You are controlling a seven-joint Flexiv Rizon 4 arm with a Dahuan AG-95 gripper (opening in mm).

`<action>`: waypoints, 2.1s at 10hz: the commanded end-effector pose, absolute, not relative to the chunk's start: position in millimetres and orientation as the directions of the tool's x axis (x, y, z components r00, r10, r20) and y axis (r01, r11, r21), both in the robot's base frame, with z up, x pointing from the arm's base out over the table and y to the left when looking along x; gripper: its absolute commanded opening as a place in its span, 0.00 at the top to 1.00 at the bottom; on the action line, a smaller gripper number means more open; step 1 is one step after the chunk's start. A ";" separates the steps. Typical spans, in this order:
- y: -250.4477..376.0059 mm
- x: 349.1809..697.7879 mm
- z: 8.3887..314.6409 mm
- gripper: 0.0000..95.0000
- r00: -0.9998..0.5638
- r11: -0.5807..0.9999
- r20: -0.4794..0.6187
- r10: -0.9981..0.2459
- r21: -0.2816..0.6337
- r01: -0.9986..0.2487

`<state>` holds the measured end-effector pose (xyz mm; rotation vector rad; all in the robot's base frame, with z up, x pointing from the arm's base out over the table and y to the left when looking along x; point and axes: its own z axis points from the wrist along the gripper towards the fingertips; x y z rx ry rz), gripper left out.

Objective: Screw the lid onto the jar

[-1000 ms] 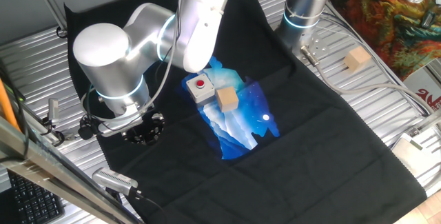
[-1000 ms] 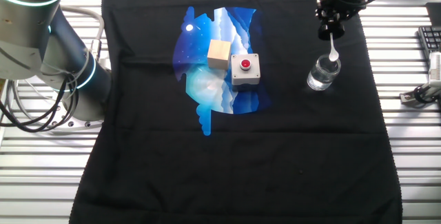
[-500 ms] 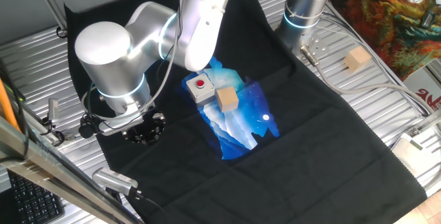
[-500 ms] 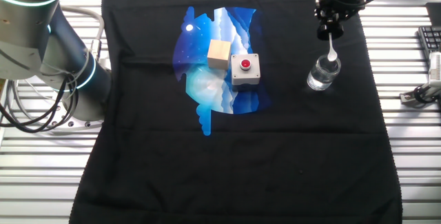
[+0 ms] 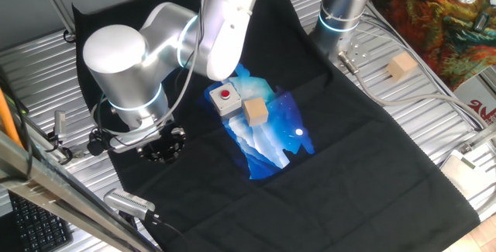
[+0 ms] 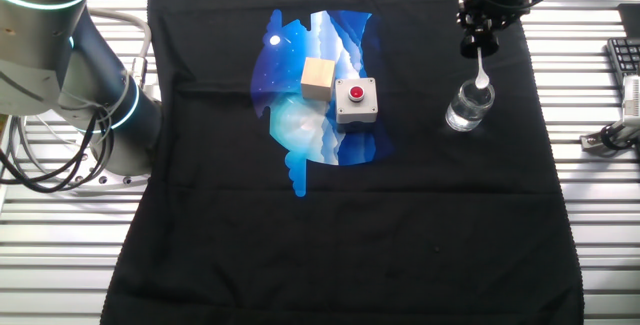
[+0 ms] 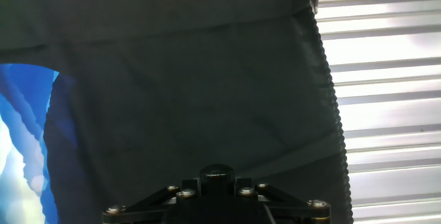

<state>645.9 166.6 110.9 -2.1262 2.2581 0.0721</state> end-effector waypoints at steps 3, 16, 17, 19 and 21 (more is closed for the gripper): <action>166.8 645.5 110.8 1.00 -0.070 0.070 -0.067 -0.995 0.001 -0.998; 166.8 645.5 110.8 1.00 0.008 -0.003 -0.051 -0.999 -0.115 -0.993; 166.8 645.5 110.8 1.00 -0.003 0.004 -0.010 -1.000 -0.121 -0.993; 166.8 645.5 110.8 1.00 -0.022 0.022 0.002 -1.000 -0.113 -0.993; 166.8 645.5 110.8 1.00 -0.042 0.039 0.032 -0.999 -0.092 -0.995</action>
